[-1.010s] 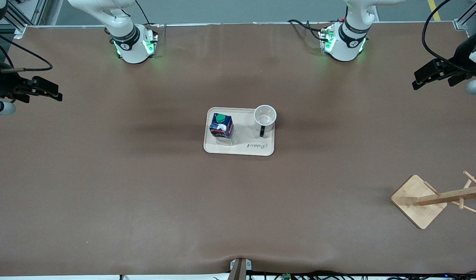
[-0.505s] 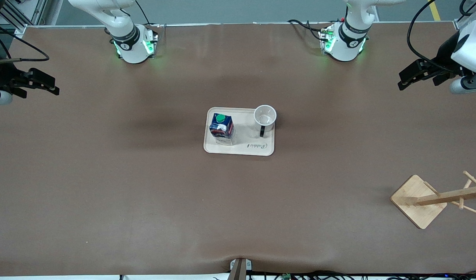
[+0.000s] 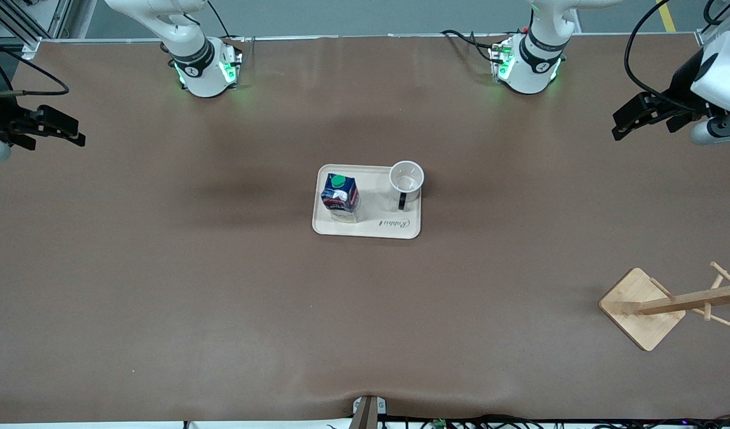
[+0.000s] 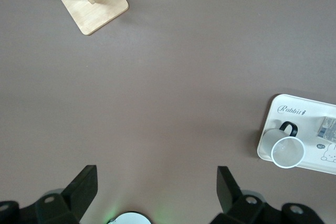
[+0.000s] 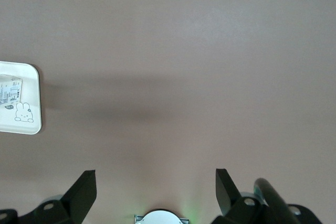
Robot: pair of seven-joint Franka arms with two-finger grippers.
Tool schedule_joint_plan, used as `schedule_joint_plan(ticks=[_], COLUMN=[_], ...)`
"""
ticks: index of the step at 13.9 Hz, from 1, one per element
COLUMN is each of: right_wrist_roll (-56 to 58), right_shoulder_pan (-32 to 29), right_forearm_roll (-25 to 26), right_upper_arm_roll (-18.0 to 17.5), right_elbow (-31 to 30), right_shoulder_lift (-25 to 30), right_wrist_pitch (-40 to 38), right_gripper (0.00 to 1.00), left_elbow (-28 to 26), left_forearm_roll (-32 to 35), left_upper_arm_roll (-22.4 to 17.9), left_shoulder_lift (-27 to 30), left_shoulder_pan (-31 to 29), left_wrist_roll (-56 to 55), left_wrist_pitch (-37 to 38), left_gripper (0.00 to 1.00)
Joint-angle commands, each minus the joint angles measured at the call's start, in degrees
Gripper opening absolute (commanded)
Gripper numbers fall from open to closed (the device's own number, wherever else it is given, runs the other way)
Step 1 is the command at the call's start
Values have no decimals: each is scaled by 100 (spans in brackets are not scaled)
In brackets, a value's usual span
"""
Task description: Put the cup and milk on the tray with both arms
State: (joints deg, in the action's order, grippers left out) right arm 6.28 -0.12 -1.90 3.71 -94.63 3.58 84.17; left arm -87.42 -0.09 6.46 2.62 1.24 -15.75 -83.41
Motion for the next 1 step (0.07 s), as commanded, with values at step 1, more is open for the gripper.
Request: schedule_joint_plan(ticks=[1], right_wrist_roll=[111], right_shoulder_pan=[-207], right_forearm_roll=[59], right_upper_arm_roll=[-90], right_elbow=[-91], right_shoulder_lift=[73], right_wrist_pitch=[-6], right_gripper=[100], left_elbow=[190], left_forearm_roll=[193], left_upper_arm_roll=[49], left_shoulder_lift=[-122], left_shoulder_pan=[-27], left_wrist_roll=[-25], left_wrist_pitch=[9], left_gripper=[100])
